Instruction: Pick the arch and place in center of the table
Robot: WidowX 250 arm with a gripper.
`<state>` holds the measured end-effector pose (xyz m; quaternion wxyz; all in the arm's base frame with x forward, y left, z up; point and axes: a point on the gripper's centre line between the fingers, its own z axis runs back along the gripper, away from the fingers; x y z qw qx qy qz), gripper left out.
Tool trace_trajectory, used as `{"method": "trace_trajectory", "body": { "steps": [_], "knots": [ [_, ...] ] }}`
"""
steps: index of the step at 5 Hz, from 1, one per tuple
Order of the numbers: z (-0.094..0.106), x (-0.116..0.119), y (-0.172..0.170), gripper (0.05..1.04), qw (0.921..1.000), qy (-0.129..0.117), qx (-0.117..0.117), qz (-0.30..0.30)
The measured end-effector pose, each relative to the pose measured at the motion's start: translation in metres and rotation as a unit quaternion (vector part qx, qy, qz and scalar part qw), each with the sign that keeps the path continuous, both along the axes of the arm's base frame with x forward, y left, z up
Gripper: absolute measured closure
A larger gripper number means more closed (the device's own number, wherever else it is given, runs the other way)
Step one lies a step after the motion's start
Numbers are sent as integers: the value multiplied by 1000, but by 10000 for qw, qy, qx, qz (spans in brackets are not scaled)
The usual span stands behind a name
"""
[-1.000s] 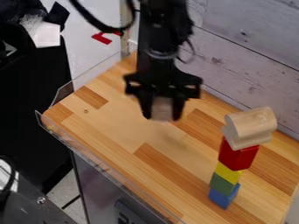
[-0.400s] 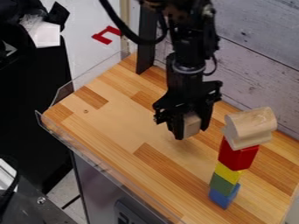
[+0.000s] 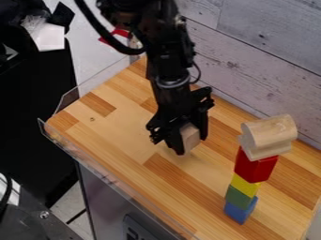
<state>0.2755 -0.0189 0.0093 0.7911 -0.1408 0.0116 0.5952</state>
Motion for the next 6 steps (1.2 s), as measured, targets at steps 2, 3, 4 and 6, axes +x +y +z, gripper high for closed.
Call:
{"method": "trace_trajectory", "body": {
  "steps": [2,3,4,6],
  "knots": [
    [-16,7,20,486,9936,274,968,-519],
    [-27,7,21,486,9919,361,1121,-469],
    [-35,9,20,486,9938,404,1031,-20],
    [-37,9,15,486,9902,339,731,1141]
  ]
}}
